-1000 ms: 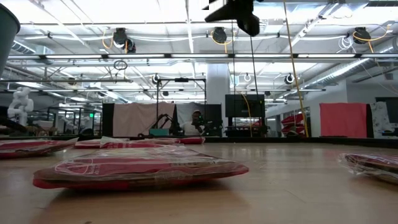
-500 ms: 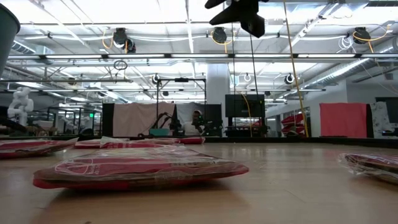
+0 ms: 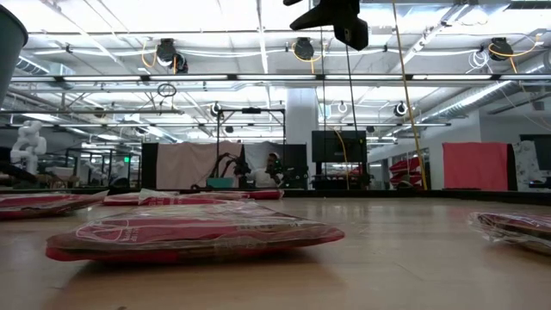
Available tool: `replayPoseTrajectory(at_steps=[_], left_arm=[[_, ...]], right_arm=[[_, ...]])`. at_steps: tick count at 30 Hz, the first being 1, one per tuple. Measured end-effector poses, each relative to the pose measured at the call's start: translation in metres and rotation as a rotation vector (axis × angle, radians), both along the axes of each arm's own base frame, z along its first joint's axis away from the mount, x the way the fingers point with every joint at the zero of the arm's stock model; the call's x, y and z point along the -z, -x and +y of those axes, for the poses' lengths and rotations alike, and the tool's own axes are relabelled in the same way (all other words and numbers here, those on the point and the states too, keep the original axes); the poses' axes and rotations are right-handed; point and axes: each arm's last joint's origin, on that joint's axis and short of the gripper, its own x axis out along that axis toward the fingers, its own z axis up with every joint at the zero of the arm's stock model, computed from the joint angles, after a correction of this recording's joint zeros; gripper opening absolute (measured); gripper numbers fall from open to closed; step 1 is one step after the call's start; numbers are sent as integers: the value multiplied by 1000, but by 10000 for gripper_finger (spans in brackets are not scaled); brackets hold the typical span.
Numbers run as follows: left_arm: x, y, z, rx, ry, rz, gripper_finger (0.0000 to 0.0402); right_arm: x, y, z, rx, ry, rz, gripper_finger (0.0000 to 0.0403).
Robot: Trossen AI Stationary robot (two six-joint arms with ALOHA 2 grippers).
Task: Sort popcorn bags into baskets
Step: Put the popcorn sachet into the bin
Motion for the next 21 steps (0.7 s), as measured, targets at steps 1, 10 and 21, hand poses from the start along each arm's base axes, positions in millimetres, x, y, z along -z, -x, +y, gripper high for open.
replayPoseTrajectory(at_steps=[1,10,21], left_arm=[[3,-1,-1,-3,-6,5,33],[7,6,-12,-39,35,-18,103],[7,17,-30,-84,159,-45,207]], right_arm=[[0,0,0,-1,-1,-1,130],[0,0,0,4,-4,-2,130],[0,0,-1,-34,56,-7,130]])
